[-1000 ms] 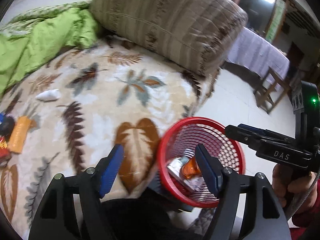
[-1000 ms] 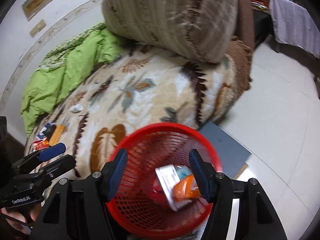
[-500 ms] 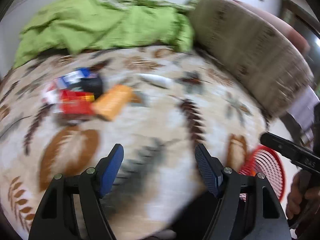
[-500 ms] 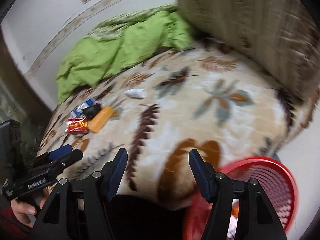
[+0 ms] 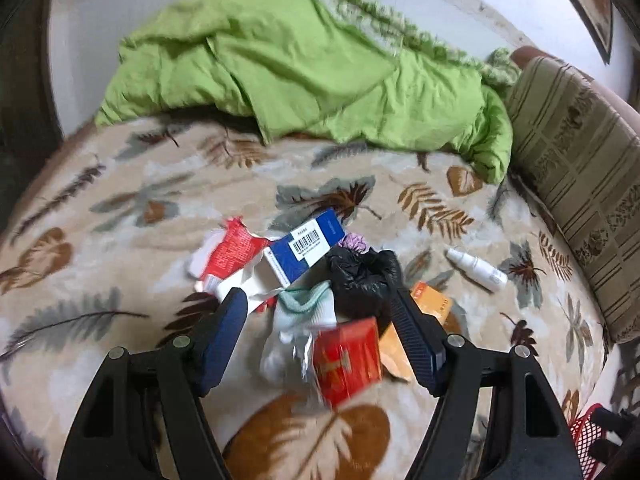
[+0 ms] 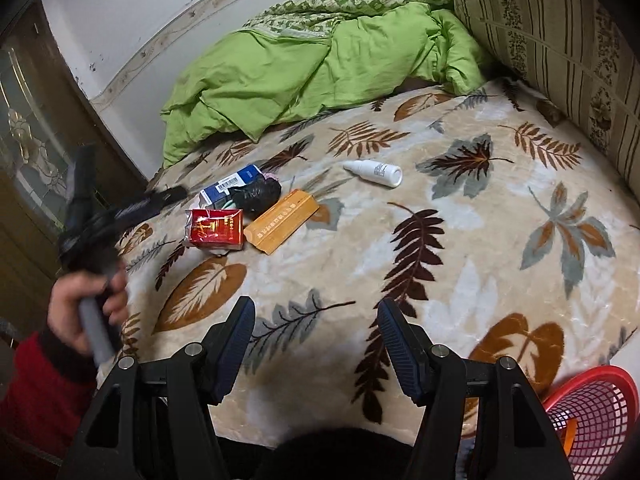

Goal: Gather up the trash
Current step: 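Return to the bed and grasp the red cigarette box with the left tool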

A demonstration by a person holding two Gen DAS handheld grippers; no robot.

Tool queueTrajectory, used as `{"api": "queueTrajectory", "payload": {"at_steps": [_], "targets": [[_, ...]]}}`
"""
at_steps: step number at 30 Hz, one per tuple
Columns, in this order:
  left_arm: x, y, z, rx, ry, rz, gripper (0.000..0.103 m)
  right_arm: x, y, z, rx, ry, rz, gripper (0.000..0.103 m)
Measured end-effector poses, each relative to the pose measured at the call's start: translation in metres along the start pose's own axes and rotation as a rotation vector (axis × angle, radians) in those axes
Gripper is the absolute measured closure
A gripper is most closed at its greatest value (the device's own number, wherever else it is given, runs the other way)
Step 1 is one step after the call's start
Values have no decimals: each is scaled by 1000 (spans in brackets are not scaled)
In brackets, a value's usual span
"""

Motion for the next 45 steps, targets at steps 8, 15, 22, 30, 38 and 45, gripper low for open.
{"api": "queueTrajectory", "payload": {"at_steps": [8, 15, 22, 30, 38, 45], "targets": [[-73, 11, 58, -223, -208, -141, 30, -4, 9, 25, -35, -54, 10, 36], [-105, 42, 75, -237, -317, -107, 30, -4, 8, 43, -38, -97, 11, 36], [-96, 21, 69, -216, -160, -184, 30, -3, 9, 41, -31, -82, 18, 36], [-99, -10, 73, -94, -54, -243, 30, -9, 3, 48, -34, -102, 1, 36], [-102, -14, 75, -40, -70, -192, 44, -8, -1, 45, -32, -86, -9, 36], [-100, 36, 57, -48, -45, -77, 44, 6, -14, 37, -34, -62, -29, 36]]}}
Point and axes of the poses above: each gripper's, at about its wrist camera, not at the fingertips, and y roughly against the way its jaws point, z to its right, x to its top, the point moved 8 cm from there along -y, roughly the way its jaws point, and after that the axes turned 13 degrees about x, right-handed, at the moved point
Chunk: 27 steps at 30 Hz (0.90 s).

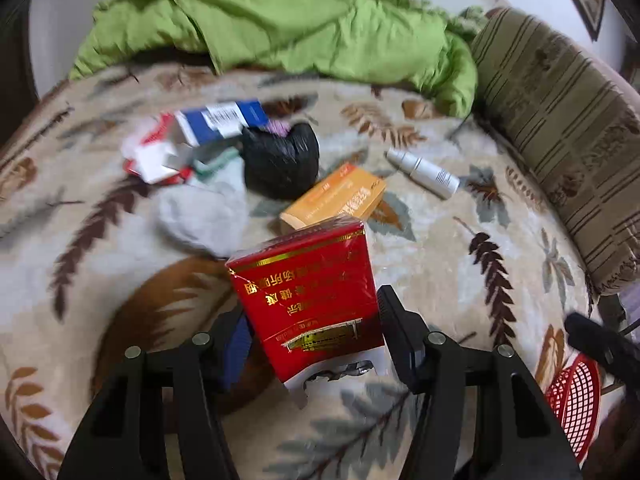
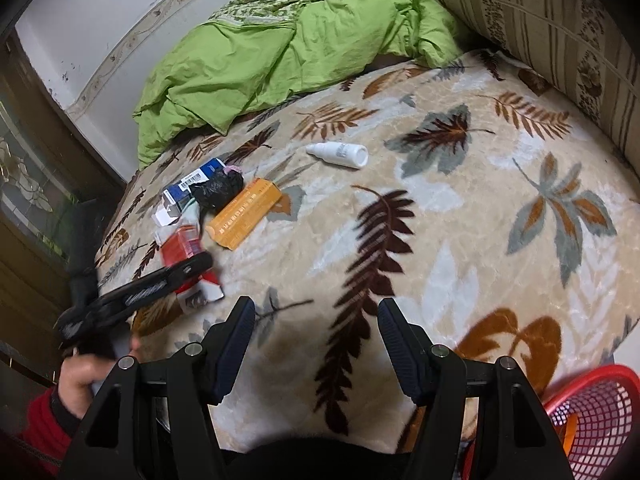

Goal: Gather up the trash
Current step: 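Return to the bed and grasp the red cigarette box with the left tool, then grasp the orange medicine box with the right tool while the left tool holds the red box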

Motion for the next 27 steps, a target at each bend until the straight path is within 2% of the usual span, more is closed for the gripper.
{"api": "queueTrajectory", "payload": {"at_steps": [6, 12, 16, 22, 27], "targets": [[-2, 30, -44, 111, 35, 127, 44, 23, -32, -27, 13, 44, -50, 32], [-6, 15, -69, 135, 95, 97, 44, 49, -91, -57, 6, 58, -97, 30], [-6, 9, -76, 148, 115, 93, 44, 59, -142, -61, 3, -38, -152, 30], [-6, 4, -95, 150, 200, 77, 44, 69, -200, -60, -97, -83, -206, 30], [-4, 5, -96, 154, 198, 88, 44, 71, -226, -56, -217, -56, -250, 30]]}}
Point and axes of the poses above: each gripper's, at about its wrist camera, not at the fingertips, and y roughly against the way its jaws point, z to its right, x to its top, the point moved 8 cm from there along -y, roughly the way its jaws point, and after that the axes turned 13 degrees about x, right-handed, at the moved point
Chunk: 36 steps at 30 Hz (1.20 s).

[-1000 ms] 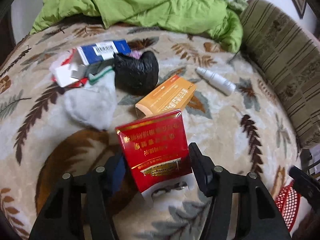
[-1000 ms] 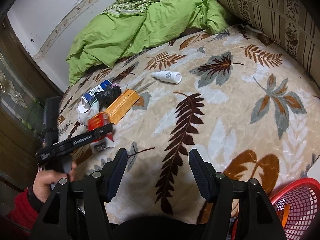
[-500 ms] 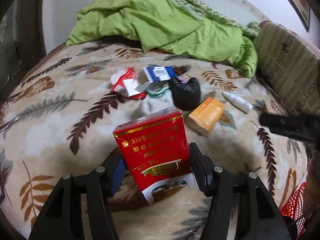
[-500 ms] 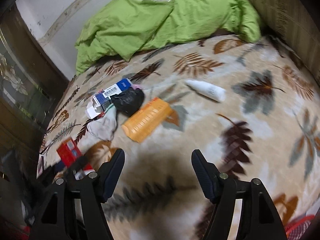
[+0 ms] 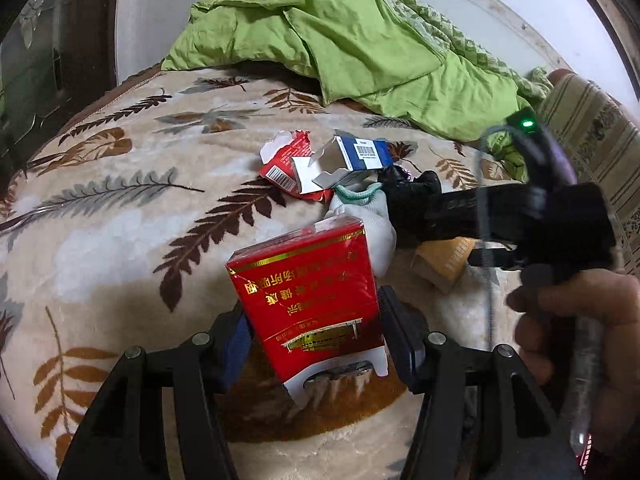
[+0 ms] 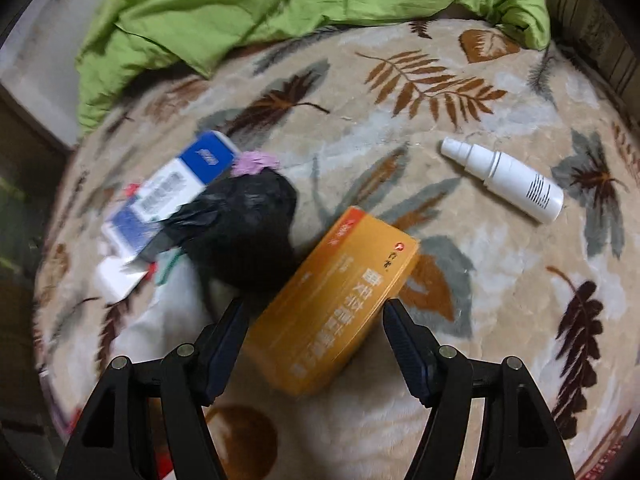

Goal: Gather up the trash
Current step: 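Grasp the orange medicine box with the right tool while the left tool holds the red box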

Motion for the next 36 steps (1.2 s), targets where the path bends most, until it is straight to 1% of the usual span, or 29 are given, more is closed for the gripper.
{"api": "queueTrajectory", "payload": {"at_steps": [1, 3, 4, 5, 6, 7, 9, 11, 13, 14, 15, 16, 17, 18, 19, 21, 24, 26, 27, 28, 29, 31, 33, 36], "targets": [[0, 0, 1, -2, -2, 1, 44, 0, -5, 1, -4, 6, -11, 28], [2, 2, 1, -7, -8, 10, 44, 0, -4, 4, 3, 19, -6, 28], [2, 2, 2, -9, -9, 14, 44, 0, -2, 5, -2, 31, -2, 29], [3, 3, 2, -12, -10, 15, 44, -1, 3, 7, -5, 42, 5, 34], [2, 3, 3, -17, -12, 13, 44, -2, 10, 8, 0, 52, 13, 40], [2, 3, 5, -21, -15, 10, 44, -4, 14, 9, -2, 66, 15, 43], [1, 4, 7, -24, -24, 12, 44, -12, 25, 13, -20, 111, 26, 45], [1, 6, 10, -32, -32, 22, 44, -24, 39, 20, -5, 131, 45, 46], [0, 8, 13, -32, -49, 30, 44, -36, 53, 20, -15, 168, 70, 46], [-1, 9, 15, -34, -57, 32, 44, -41, 60, 20, -5, 180, 80, 47], [-1, 9, 17, -35, -64, 34, 44, -45, 66, 19, -2, 192, 89, 49], [-2, 9, 18, -34, -72, 35, 44, -50, 71, 18, -5, 208, 93, 92], [-3, 9, 21, -33, -82, 37, 44, -56, 76, 17, -5, 220, 92, 97], [-4, 10, 23, -34, -91, 38, 44, -61, 81, 16, 17, 217, 103, 97], [-5, 10, 25, -29, -103, 41, 44, -66, 83, 16, 12, 223, 101, 97], [-7, 11, 26, -28, -110, 40, 44, -75, 79, 18, 19, 229, 70, 97], [-8, 11, 24, -21, -105, 35, 44, -81, 78, 25, 102, 142, 62, 97], [-9, 11, 22, -19, -101, 33, 44, -78, 79, 25, 137, 119, 72, 80], [-9, 11, 22, -16, -99, 34, 44, -77, 81, 23, 131, 132, 81, 56], [-8, 11, 21, -12, -95, 35, 44, -74, 83, 21, 120, 146, 95, 44], [-8, 10, 20, -10, -92, 34, 44, -70, 84, 17, 117, 156, 111, 44], [-8, 9, 18, -9, -82, 26, 44, -65, 82, 9, 131, 168, 111, 44], [-8, 8, 17, -7, -76, 24, 44, -59, 71, 3, 106, 193, 92, 44], [-8, 7, 15, -12, -66, 18, 44, -56, 51, 3, 68, 194, 58, 44]]}}
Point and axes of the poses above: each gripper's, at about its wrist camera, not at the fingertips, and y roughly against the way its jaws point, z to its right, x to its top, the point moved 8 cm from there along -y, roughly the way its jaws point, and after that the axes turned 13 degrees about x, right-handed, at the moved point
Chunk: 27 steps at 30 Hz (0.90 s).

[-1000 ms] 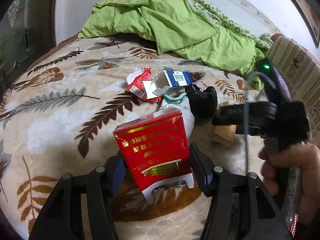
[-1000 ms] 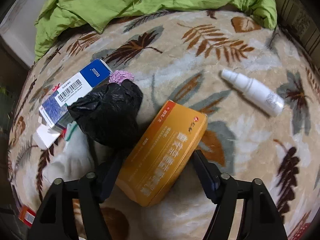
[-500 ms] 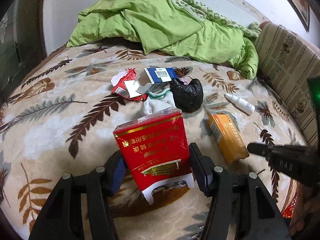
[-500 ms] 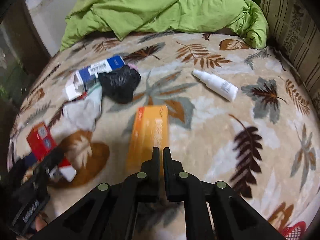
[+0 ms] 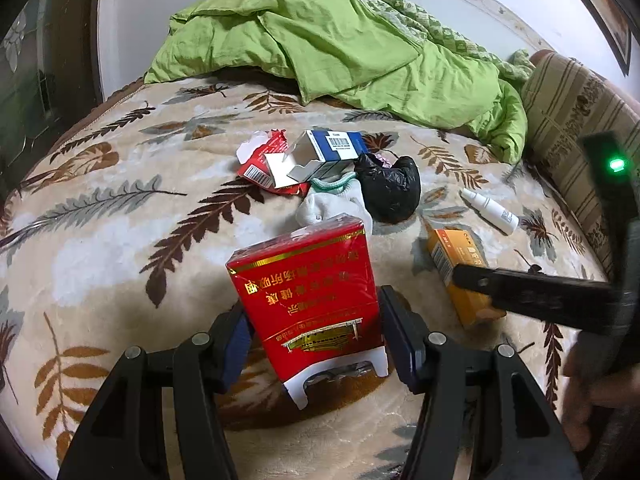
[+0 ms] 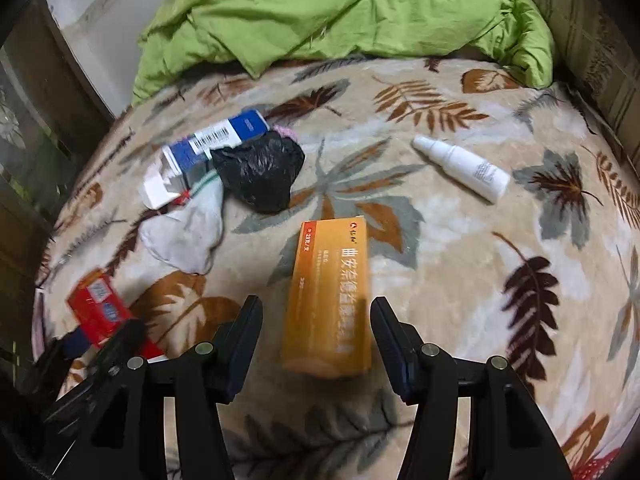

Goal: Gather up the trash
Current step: 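Grasp the orange medicine box with the right tool while the left tool holds the red box, then lift the orange box with the right tool while the left tool holds the red box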

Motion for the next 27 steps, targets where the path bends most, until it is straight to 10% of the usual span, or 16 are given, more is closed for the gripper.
{"api": "queueTrajectory", "payload": {"at_steps": [27], "targets": [[-9, 57, 10, 51, -88, 165, 44, -57, 101, -24, -7, 147, 298, 53]]}}
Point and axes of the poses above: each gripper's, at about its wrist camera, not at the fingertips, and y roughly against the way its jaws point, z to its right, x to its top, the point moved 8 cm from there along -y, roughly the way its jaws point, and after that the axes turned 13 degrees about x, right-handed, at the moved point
